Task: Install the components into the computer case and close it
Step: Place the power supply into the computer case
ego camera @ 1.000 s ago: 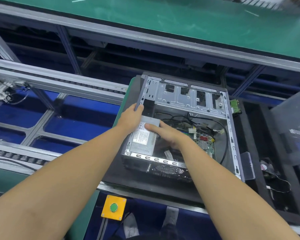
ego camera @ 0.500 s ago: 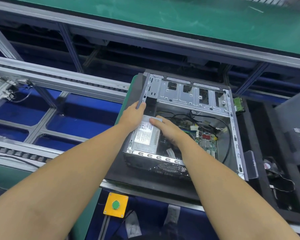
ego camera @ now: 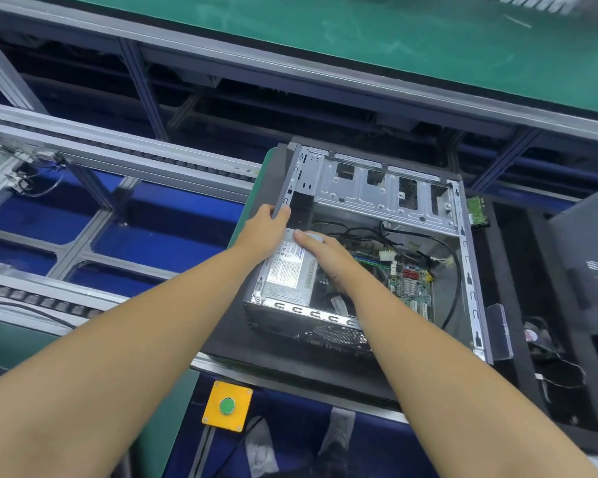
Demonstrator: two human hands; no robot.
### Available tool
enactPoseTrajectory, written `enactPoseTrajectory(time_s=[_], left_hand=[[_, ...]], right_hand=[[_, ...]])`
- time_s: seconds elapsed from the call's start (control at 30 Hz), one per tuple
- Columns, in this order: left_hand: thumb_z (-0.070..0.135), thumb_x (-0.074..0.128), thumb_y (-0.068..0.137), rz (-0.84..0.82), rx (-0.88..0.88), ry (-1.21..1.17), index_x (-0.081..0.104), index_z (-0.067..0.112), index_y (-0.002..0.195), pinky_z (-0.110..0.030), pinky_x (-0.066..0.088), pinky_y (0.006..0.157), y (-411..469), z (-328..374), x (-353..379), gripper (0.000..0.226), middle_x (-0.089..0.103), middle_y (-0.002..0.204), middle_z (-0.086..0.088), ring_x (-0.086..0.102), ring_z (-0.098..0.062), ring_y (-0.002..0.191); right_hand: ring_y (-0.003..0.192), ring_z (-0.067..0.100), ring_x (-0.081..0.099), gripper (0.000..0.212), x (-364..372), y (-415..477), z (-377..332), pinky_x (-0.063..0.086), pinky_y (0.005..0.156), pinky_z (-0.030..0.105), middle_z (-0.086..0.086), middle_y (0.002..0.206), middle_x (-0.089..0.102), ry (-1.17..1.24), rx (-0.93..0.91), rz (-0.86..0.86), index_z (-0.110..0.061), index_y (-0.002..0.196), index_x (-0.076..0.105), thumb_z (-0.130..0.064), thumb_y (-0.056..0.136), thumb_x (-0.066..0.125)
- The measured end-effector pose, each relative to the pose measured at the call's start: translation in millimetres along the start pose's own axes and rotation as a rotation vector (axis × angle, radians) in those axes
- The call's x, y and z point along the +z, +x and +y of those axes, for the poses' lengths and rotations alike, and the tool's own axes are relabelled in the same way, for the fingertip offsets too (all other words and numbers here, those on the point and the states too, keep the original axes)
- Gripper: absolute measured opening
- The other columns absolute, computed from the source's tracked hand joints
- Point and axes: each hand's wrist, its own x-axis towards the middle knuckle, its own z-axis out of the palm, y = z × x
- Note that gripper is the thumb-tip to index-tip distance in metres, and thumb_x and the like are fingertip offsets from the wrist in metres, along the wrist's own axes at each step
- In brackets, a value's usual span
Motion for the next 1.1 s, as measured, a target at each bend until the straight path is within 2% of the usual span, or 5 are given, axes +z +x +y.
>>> enactPoseTrajectory(time_s=[0.17, 0.53, 0.7, 0.93, 1.1], left_hand=[[0.059, 0.021, 0.100, -0.122, -0.081, -0.059, 0.041, 0.031, 0.145, -0.044, 0.038, 0.107, -16.0, -13.3, -3.6, 0.057, 0.054, 0.137, -0.003, 0.052, -0.023, 0.120], [0.046, 0.020, 0.104, 0.054, 0.022, 0.008, 0.060, 0.019, 0.104, -0.047, 0.048, 0.095, -31.9, -11.3, 2.6, 0.049, 0.066, 0.104, -0.010, 0.061, -0.030, 0.100], [0.048, 0.021, 0.104, 0.052, 0.059, 0.024, 0.056, 0.021, 0.124, -0.040, 0.043, 0.098, -31.6, -13.8, 3.4, 0.049, 0.063, 0.122, -0.009, 0.057, -0.029, 0.113], [0.059, 0.033, 0.098, 0.133, 0.526, 0.448, 0.023, 0.018, 0.154, -0.039, 0.021, 0.116, -55.1, -25.4, 4.9, 0.071, 0.001, 0.166, 0.001, 0.006, -0.019, 0.151], [0.099, 0.015, 0.067, -0.064, 0.759, 0.969, 0.002, 0.011, 0.158, -0.047, 0.005, 0.122, -77.2, -36.5, -9.5, 0.127, -0.013, 0.165, -0.005, -0.014, -0.020, 0.151]], right_hand=[[0.075, 0.006, 0.075, 0.028, -0.7, 1.0, -1.6, 0.047, 0.075, 0.031, -0.003, 0.089, 0.080, -0.006, -0.011, -0.019, -0.042, 0.083, 0.079, -0.062, 0.090, 0.062], [0.082, 0.018, 0.074, 0.048, -1.6, 12.6, 2.0, 0.052, 0.090, 0.040, 0.005, 0.092, 0.080, 0.027, 0.037, -0.014, -0.027, 0.088, 0.083, -0.071, 0.071, 0.069], [0.099, 0.026, 0.074, 0.048, 2.4, 6.3, 1.5, 0.050, 0.103, 0.047, 0.003, 0.098, 0.080, -0.010, -0.004, 0.076, -0.024, 0.096, 0.079, -0.067, 0.080, 0.065], [0.102, 0.012, 0.063, 0.050, 5.4, -4.7, 1.3, 0.045, 0.076, 0.029, -0.004, 0.120, 0.066, -0.198, -0.081, 0.213, -0.028, 0.126, 0.060, -0.066, 0.096, 0.050], [0.128, 0.023, 0.054, 0.056, 7.0, -4.8, 2.4, 0.042, 0.109, 0.048, 0.001, 0.140, 0.058, -0.119, 0.008, 0.148, -0.026, 0.137, 0.051, -0.067, 0.101, 0.036]])
